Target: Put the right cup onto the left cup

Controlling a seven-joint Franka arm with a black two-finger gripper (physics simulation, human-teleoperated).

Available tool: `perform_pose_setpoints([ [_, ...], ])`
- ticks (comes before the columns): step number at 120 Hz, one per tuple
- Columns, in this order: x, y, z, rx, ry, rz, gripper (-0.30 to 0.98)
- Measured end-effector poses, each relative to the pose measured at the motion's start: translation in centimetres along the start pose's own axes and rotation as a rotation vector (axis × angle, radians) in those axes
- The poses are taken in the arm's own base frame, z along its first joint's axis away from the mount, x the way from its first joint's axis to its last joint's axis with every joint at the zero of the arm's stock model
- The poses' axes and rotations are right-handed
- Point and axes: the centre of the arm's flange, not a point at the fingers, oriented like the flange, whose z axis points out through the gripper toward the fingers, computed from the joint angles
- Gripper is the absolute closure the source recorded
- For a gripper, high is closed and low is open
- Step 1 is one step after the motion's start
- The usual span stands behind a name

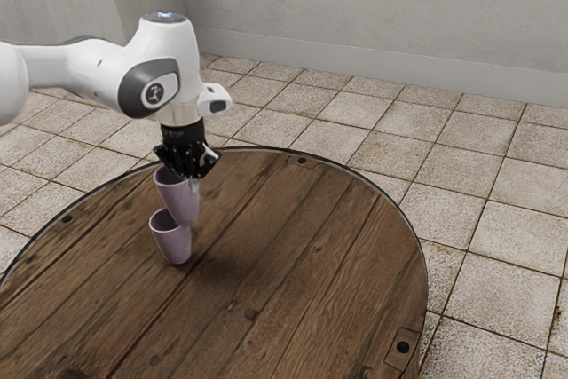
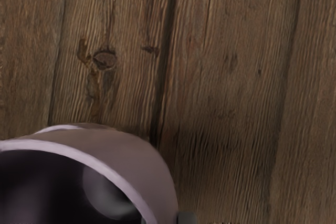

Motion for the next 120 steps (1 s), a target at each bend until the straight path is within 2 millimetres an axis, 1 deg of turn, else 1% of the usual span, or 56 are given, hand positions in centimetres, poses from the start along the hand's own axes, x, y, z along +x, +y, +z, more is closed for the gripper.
perform_pose_setpoints([
  [15,-0.1,-0.8,-0.2,0.011,-0.011,0.001,0.78],
  [44,0.0,-2.4,0.4,0.018,-0.034,-0.002,0.79],
  [85,0.4,-3.2,2.0,0.015,-0.062,0.009,0.79],
  [107,0.9,-3.3,2.8,0.009,-0.072,0.014,0.78],
  [111,1.1,-3.4,2.9,0.007,-0.075,0.014,0.74],
  [120,1.2,-3.1,3.0,0.003,-0.078,0.018,0.57],
])
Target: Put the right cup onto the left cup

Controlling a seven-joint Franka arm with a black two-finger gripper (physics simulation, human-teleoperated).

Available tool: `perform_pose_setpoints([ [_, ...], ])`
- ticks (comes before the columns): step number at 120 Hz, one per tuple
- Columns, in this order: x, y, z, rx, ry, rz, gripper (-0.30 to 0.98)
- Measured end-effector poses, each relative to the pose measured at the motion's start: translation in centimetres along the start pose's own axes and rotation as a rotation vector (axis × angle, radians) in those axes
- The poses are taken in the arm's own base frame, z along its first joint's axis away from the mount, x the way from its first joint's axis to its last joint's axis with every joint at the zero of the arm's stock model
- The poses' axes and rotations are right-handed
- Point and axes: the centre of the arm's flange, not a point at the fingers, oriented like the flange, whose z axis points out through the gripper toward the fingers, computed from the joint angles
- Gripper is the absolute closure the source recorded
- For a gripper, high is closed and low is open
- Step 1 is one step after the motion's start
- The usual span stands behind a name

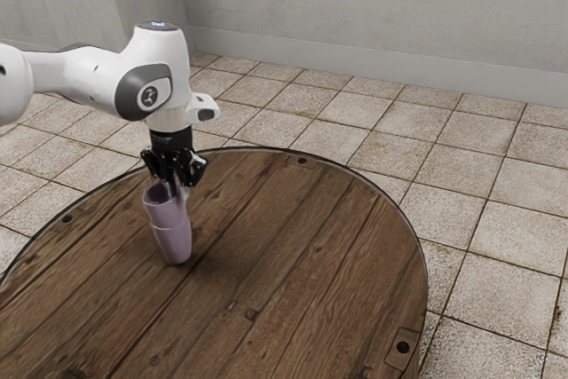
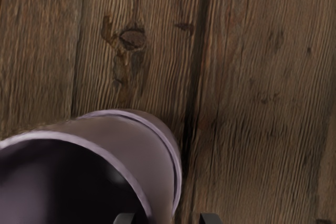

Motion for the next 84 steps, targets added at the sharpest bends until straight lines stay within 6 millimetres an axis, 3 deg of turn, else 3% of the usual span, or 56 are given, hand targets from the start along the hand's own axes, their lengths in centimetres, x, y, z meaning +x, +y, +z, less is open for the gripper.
perform_pose_setpoints([
  [15,-0.3,0.3,-0.7,-0.003,0.002,0.003,0.32],
  [32,-1.4,1.0,-3.2,-0.007,0.022,0.007,0.17],
  [60,-2.7,1.7,-8.5,-0.024,0.036,0.021,0.06],
  [84,-3.7,0.7,-13.4,-0.028,0.043,0.048,0.02],
])
